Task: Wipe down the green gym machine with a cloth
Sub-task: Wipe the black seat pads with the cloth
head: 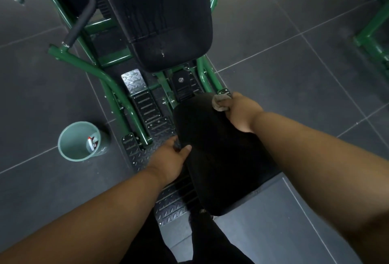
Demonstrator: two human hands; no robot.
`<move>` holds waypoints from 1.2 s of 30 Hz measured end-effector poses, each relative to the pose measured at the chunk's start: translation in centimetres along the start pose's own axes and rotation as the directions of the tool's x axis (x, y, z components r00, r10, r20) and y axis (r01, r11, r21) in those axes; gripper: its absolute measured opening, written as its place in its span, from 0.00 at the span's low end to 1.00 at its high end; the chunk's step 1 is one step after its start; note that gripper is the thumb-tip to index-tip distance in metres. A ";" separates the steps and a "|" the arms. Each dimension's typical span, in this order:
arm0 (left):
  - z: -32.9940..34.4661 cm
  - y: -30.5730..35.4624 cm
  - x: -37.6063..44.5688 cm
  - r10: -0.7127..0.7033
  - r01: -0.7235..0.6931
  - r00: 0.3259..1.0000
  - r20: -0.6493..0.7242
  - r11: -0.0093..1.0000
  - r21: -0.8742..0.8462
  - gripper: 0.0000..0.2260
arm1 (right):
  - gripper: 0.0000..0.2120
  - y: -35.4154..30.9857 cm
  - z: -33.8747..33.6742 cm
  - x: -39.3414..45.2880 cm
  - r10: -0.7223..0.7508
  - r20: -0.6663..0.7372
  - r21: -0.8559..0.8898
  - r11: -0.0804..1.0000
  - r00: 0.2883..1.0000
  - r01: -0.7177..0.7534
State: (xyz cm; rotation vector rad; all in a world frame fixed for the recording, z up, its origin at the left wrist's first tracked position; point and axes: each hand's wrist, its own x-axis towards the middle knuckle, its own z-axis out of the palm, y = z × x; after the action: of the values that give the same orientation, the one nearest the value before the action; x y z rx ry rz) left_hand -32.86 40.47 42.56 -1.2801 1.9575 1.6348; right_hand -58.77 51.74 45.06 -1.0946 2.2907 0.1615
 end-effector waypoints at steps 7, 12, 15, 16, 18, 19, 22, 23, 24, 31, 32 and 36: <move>-0.4 0.5 0.0 0.004 -0.006 1.000 0.026 0.998 0.070 0.20 | 0.16 0.5 1.6 -10.2 -0.023 -0.081 0.087 0.996 0.996 0.031; -0.7 0.3 0.3 -0.013 0.010 0.999 0.045 0.998 0.067 0.22 | 0.20 -5.4 2.2 -11.9 -0.200 0.063 0.161 0.969 0.978 0.188; -1.3 0.3 -0.1 -0.011 0.004 0.997 0.072 0.995 0.099 0.21 | 0.19 -5.1 1.4 -9.2 -0.107 0.071 0.122 0.988 0.992 0.098; -1.4 0.1 -0.2 -0.011 0.003 0.997 0.078 0.995 0.102 0.21 | 0.19 -4.5 1.0 -7.7 -0.049 0.062 0.066 0.997 0.997 0.045; -1.5 0.0 -0.6 -0.007 -0.002 0.996 0.085 0.995 0.100 0.19 | 0.18 -3.9 0.4 -4.6 0.043 0.039 0.037 0.998 0.998 -0.044; -1.5 -0.2 -0.7 -0.009 0.000 0.996 0.090 0.996 0.093 0.16 | 0.17 -4.4 0.2 -3.5 0.060 0.038 0.045 0.997 0.997 -0.062; -1.2 -0.7 -1.0 -0.016 0.012 0.997 0.080 0.999 0.045 0.10 | 0.16 -7.6 0.0 -2.4 -0.089 0.056 0.098 0.992 0.994 0.084; -1.1 -0.9 -1.0 -0.021 0.017 0.996 0.089 0.999 0.037 0.11 | 0.17 -8.3 0.6 -2.6 -0.134 0.049 0.088 0.988 0.990 0.129; -1.1 -1.0 -1.0 -0.019 0.017 0.994 0.105 1.000 0.023 0.14 | 0.16 -8.7 1.1 -3.2 -0.158 0.053 0.047 0.987 0.986 0.156; -1.1 -0.4 -1.1 -0.022 0.018 0.994 0.110 0.999 0.041 0.18 | 0.20 -2.6 -0.2 -3.7 0.106 0.049 -0.033 0.994 0.993 -0.104; -1.0 -0.3 -1.1 -0.019 0.015 0.995 0.099 0.999 0.042 0.18 | 0.21 -2.8 -0.2 -4.2 0.101 0.071 -0.013 0.995 0.992 -0.100; -0.6 0.0 -1.4 -0.004 0.002 0.997 0.080 0.999 0.033 0.17 | 0.21 -4.6 1.3 -9.3 -0.133 0.067 0.105 0.987 0.989 0.125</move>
State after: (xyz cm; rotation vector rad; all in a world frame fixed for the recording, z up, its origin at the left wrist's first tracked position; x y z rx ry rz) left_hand -31.90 40.54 43.68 -1.1867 1.9264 1.6197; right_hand -50.21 55.37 49.82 -1.1611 2.1314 0.0336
